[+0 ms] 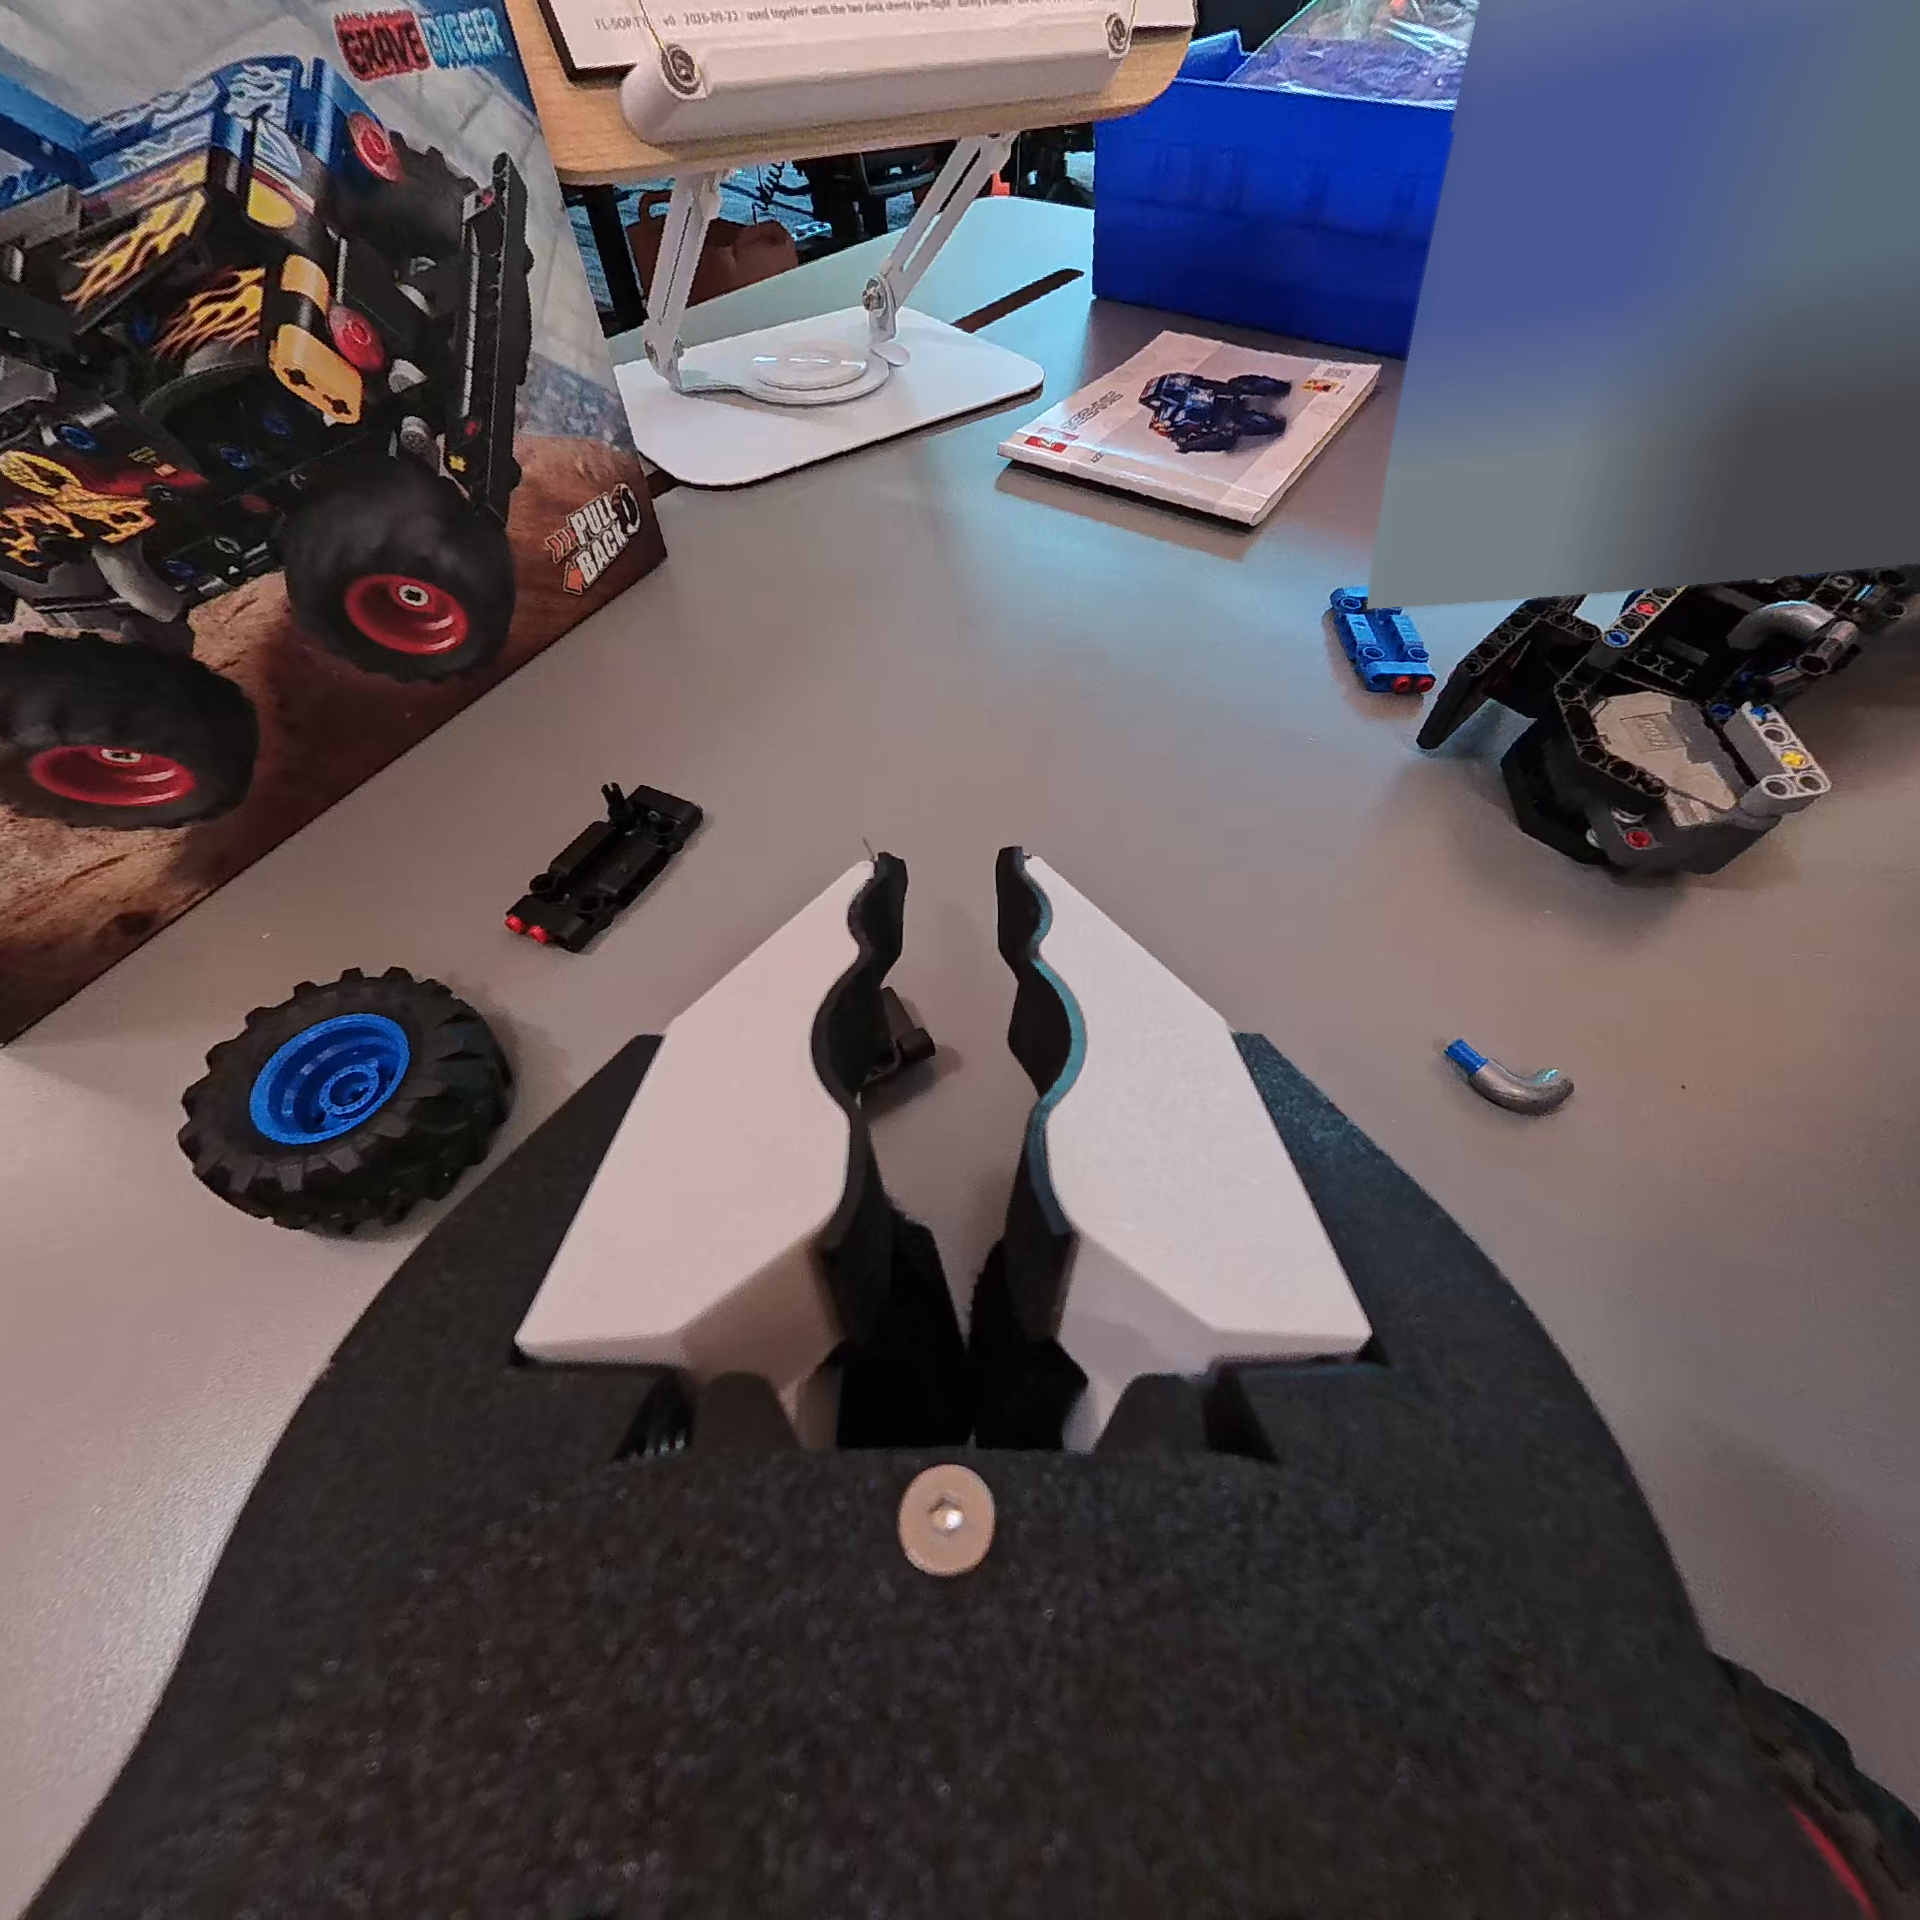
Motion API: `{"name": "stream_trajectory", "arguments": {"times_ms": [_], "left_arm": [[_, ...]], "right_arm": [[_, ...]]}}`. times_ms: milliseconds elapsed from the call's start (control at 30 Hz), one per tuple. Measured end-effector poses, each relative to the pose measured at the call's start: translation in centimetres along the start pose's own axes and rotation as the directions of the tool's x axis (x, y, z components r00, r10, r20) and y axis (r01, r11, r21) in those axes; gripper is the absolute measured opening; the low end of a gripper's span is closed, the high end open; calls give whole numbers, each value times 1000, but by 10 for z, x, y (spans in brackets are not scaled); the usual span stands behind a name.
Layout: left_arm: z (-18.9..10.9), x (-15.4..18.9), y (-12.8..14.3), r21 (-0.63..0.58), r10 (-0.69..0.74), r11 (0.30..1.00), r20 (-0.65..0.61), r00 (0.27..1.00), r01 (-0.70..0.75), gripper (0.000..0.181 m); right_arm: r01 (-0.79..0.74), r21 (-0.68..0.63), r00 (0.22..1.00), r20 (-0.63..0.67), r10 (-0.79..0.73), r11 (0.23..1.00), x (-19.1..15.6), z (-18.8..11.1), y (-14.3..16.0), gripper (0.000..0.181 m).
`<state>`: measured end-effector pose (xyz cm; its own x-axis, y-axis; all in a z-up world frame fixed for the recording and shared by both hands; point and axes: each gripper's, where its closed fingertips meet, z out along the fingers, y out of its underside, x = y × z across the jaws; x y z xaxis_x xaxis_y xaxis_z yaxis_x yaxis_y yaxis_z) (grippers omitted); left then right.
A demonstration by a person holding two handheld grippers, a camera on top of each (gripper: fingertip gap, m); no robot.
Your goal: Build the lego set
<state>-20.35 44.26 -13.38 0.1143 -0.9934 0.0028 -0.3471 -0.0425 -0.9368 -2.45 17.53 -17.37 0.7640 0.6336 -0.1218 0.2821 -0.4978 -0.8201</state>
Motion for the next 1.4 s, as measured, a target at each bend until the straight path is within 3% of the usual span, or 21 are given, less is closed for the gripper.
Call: {"name": "stream_trajectory", "arguments": {"times_ms": [1400], "left_arm": [[2,5,2,-13,52,999,9,999,-52,18]], "right_arm": [[-4,-30,1000,7,4,1000,-1,2,4,27]]}}
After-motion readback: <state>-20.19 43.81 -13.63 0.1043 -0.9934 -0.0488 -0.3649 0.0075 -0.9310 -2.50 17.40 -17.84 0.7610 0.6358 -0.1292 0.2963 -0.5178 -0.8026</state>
